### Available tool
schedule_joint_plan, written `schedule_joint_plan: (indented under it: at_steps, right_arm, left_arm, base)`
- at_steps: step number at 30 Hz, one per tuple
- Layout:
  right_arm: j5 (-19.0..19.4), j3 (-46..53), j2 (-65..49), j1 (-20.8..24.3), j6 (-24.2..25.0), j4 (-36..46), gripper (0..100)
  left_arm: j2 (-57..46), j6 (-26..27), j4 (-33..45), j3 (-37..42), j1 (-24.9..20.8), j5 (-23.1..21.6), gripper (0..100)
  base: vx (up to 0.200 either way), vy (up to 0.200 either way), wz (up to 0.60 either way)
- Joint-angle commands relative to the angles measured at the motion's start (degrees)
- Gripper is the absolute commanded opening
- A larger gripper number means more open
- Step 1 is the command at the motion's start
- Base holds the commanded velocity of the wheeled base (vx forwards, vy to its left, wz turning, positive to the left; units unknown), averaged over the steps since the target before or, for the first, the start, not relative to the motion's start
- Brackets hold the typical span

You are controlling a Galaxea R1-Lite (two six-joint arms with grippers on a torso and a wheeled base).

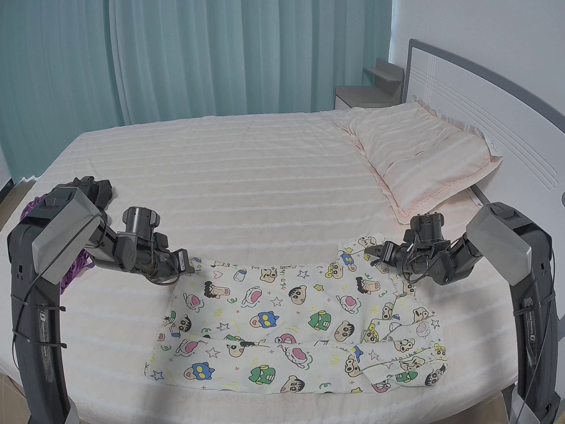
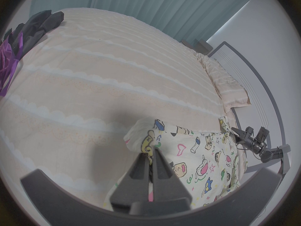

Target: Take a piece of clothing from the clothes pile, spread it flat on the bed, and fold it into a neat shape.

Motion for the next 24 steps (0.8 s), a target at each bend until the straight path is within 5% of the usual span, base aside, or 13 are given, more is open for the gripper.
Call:
schedule_joint_plan:
  at_steps: [1,12,24]
  right_arm:
    - [0.1,0.7,-0.6,-0.6,0.0,-0.2,0]
    - [5.8,5.4,-1.7,-3.2,-0.2,-8.9,0]
    - [6.0,5.5,-2.7,-4.6,0.3,-13.1,0]
  left_arm:
    - [-0.3,-0.5,0.1,0.0,0.0,0.1,0]
    - [-2.6,-1.2,-0.1,-0.1,-0.4,1.5,0]
    - [-3.1,-4.8,-0.9,-0.9,-0.4,3.0,0]
  base:
    - [0.0,0.0,0.0]
    - [0.0,0.0,0.0]
    - [0.0,0.0,0.0]
